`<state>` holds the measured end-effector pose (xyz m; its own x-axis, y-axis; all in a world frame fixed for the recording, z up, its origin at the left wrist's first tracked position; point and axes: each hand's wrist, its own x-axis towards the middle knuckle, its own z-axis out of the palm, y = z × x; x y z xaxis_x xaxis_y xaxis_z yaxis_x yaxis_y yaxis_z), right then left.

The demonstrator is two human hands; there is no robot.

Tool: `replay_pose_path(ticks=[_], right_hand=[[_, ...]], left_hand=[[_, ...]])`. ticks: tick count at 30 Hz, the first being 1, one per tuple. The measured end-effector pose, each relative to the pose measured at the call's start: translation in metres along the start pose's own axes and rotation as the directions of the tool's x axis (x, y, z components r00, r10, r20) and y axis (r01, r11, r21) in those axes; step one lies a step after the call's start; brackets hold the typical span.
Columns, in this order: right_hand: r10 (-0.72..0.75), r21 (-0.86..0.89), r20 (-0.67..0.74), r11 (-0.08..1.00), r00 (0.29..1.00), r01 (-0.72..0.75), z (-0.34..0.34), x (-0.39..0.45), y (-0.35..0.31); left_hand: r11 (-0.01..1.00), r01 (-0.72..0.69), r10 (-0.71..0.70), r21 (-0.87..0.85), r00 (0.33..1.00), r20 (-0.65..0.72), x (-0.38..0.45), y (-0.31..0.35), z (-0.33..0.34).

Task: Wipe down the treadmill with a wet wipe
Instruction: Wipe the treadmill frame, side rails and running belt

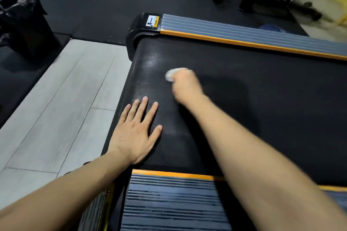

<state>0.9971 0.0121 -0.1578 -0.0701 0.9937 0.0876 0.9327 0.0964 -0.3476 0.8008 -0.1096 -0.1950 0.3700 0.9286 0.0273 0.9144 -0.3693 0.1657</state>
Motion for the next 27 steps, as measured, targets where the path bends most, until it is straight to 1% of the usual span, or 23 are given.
replay_pose_path(ticks=[1, 2, 3, 5, 6, 7, 9, 10, 11, 12, 13, 14, 15, 17, 18, 19, 20, 21, 24, 26, 27], right_hand=[[-0.107, 0.043, 0.022, 0.993, 0.994, 0.106, 0.020, 0.003, -0.033], [-0.184, 0.101, 0.054, 0.979, 0.981, 0.178, 0.031, 0.002, -0.060], [-0.247, 0.138, 0.068, 0.962, 0.967, 0.236, 0.033, 0.000, -0.073], [-0.369, 0.093, 0.050, 0.927, 0.928, 0.364, 0.022, -0.006, -0.065], [-0.392, 0.042, 0.005, 0.919, 0.920, 0.392, 0.017, -0.009, -0.044], [-0.351, -0.015, -0.053, 0.936, 0.935, 0.351, 0.009, -0.014, -0.011], [-0.139, -0.200, -0.157, 0.974, 0.978, 0.107, -0.021, -0.039, 0.053], [-0.010, -0.277, -0.168, 0.960, 0.986, -0.037, -0.033, -0.053, 0.089], [0.129, -0.312, -0.183, 0.933, 0.975, -0.182, -0.048, -0.069, 0.117], [0.256, -0.285, -0.166, 0.912, 0.952, -0.295, -0.058, -0.080, 0.135], [0.302, -0.234, -0.180, 0.911, 0.936, -0.339, -0.062, -0.085, 0.145], [0.291, -0.256, -0.200, 0.906, 0.936, -0.336, -0.063, -0.084, 0.149], [0.315, -0.236, -0.190, 0.905, 0.930, -0.355, -0.062, -0.085, 0.144], [0.392, -0.136, -0.239, 0.892, 0.888, -0.431, -0.061, -0.086, 0.123], [0.412, -0.072, -0.259, 0.894, 0.873, -0.443, -0.061, -0.083, 0.112], [0.421, -0.007, -0.270, 0.898, 0.866, -0.439, -0.057, -0.079, 0.100], [0.399, 0.040, -0.257, 0.914, 0.880, -0.403, -0.049, -0.074, 0.084], [0.342, 0.071, -0.227, 0.940, 0.912, -0.334, -0.039, -0.069, 0.061], [0.076, 0.133, -0.180, 0.990, 0.981, -0.053, -0.008, -0.049, -0.017], [-0.142, 0.176, -0.091, 0.972, 0.986, 0.156, 0.017, -0.047, -0.073], [-0.262, 0.150, -0.036, 0.953, 0.964, 0.264, 0.027, -0.051, -0.094]], left_hand=[[1.000, -0.001, 0.001, -0.004, 1.000, -0.003, 0.001, -0.001, 0.001], [1.000, -0.006, 0.005, -0.008, 1.000, -0.006, 0.002, -0.002, 0.002], [1.000, -0.010, 0.010, -0.011, 1.000, -0.011, 0.003, -0.003, 0.003], [1.000, -0.011, 0.011, -0.013, 1.000, -0.017, 0.003, -0.005, 0.003], [1.000, -0.014, 0.014, -0.016, 1.000, -0.017, 0.003, -0.006, 0.003], [1.000, -0.015, 0.015, -0.017, 1.000, -0.016, 0.003, -0.006, 0.003], [1.000, -0.011, 0.011, -0.013, 1.000, -0.013, 0.002, -0.003, 0.002], [1.000, -0.010, 0.010, -0.014, 1.000, -0.011, 0.002, -0.001, 0.000], [1.000, -0.006, 0.006, -0.015, 1.000, -0.009, 0.002, 0.000, -0.002], [1.000, -0.001, 0.000, -0.009, 1.000, -0.012, 0.002, 0.001, -0.002], [1.000, 0.000, 0.000, -0.005, 1.000, -0.014, 0.003, 0.002, -0.001], [1.000, -0.008, 0.008, -0.010, 1.000, 0.000, 0.004, 0.001, -0.001], [1.000, -0.017, 0.018, -0.019, 0.999, 0.031, 0.003, 0.001, -0.003], [0.998, -0.026, 0.028, -0.057, 0.998, 0.049, 0.003, -0.003, -0.007], [0.994, -0.047, 0.053, -0.103, 0.997, 0.062, 0.005, -0.006, -0.009], [0.981, -0.066, 0.082, -0.183, 0.993, 0.080, 0.004, -0.011, -0.013], [0.968, -0.071, 0.096, -0.239, 0.991, 0.096, 0.000, -0.016, -0.018], [0.958, -0.057, 0.085, -0.281, 0.992, 0.091, -0.007, -0.021, -0.022], [0.932, 0.047, -0.033, -0.360, 0.998, 0.045, -0.029, -0.031, -0.025], [0.901, 0.133, -0.135, -0.413, 0.991, 0.025, -0.043, -0.037, -0.026], [0.881, 0.172, -0.182, -0.441, 0.983, 0.019, -0.048, -0.040, -0.029]])
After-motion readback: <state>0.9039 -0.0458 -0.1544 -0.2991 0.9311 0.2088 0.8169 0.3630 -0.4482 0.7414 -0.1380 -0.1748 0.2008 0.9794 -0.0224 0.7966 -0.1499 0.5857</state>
